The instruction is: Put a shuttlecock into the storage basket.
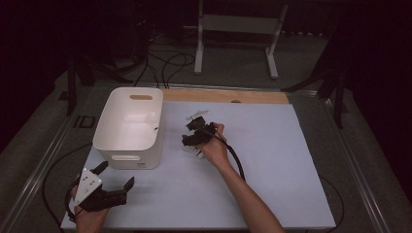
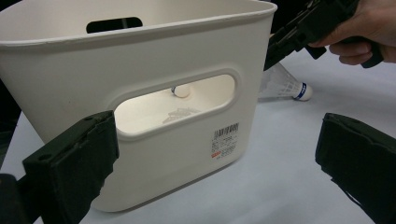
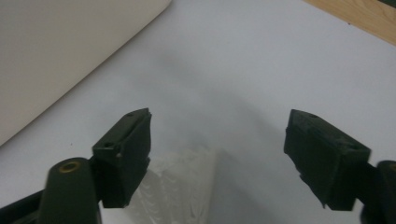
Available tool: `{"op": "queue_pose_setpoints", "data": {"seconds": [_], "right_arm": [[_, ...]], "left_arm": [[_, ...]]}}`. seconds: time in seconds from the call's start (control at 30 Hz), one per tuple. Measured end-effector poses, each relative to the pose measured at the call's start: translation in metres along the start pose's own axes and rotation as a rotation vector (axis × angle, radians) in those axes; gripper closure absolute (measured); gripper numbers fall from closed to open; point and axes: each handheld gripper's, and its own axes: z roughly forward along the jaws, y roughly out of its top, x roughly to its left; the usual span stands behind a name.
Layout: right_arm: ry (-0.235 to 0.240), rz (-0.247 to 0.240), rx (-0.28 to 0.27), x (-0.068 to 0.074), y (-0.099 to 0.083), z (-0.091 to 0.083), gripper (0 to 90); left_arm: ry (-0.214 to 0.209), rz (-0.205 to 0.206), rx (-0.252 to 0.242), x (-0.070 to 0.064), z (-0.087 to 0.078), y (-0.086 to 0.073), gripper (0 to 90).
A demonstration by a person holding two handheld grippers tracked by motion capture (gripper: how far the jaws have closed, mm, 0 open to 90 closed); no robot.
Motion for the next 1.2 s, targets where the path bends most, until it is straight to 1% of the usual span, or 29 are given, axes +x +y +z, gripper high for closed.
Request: {"op": "queue_pose_setpoints", "data": {"seconds": [0.2,0.23,0.43,0.47,0.53,0.67,0.9,1.2], "right_arm": [[-0.006,-0.012,0.011,0.000,-0.003,-0.005,24.7],[-0.008,-0.016,0.013,-0.001,-0.005,-0.008,26.5],[-0.010,-0.012,0.012,-0.005,-0.008,-0.015,28.1],[-0.003,-0.003,0.011,-0.007,-0.010,-0.018,29.8],[-0.004,0.001,0.009,-0.008,-0.010,-0.020,30.4],[0.008,-0.002,0.002,-0.009,-0.012,-0.027,33.6],[0.012,-0.011,-0.005,-0.011,-0.015,-0.037,38.0],[0.016,0.003,-0.009,-0.016,-0.022,-0.047,41.0]], "left_arm": [[0.001,-0.001,0.000,0.000,0.000,0.000,0.0],[0.000,0.000,0.000,0.000,0.000,0.000,0.0],[0.001,0.000,0.000,0.000,0.000,0.000,0.0],[0.002,0.000,0.000,-0.001,0.000,0.000,0.0],[0.002,0.002,0.002,-0.001,0.001,0.000,0.0],[0.002,0.000,0.001,-0.001,0.001,0.000,0.0],[0.003,0.001,0.001,0.000,0.001,0.000,0.0],[0.004,0.003,0.003,-0.001,0.001,0.000,0.0]]}}
